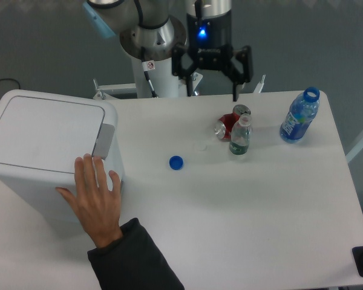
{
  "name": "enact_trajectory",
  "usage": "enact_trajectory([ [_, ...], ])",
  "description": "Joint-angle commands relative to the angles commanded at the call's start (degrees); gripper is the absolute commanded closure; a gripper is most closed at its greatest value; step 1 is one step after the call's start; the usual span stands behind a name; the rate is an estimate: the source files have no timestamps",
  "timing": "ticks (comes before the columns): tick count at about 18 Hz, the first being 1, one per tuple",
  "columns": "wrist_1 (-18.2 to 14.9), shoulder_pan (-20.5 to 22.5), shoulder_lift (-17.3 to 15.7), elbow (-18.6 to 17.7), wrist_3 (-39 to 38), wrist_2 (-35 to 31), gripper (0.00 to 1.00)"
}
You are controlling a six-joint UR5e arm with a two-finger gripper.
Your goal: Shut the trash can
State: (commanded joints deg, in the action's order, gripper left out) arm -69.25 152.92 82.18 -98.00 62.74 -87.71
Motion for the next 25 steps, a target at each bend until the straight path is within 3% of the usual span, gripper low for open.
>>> enact_trajectory([
  [4, -3.3, 6.1, -2.2, -0.8, 4.7, -0.4, 0.0],
  [8, -9.5, 14.8, -4.4, -0.9, 16.1, -0.4, 0.0],
  [15, -15.1, 30.6, -6.8, -0.8, 33.1, -0.2, 0.0],
  [20, -18.7, 40.7, -7.1, -0.6, 41.8, 0.0, 0.0],
  [25, -19.2, 49.0, -6.2, -0.7, 45.7, 0.0, 0.0],
])
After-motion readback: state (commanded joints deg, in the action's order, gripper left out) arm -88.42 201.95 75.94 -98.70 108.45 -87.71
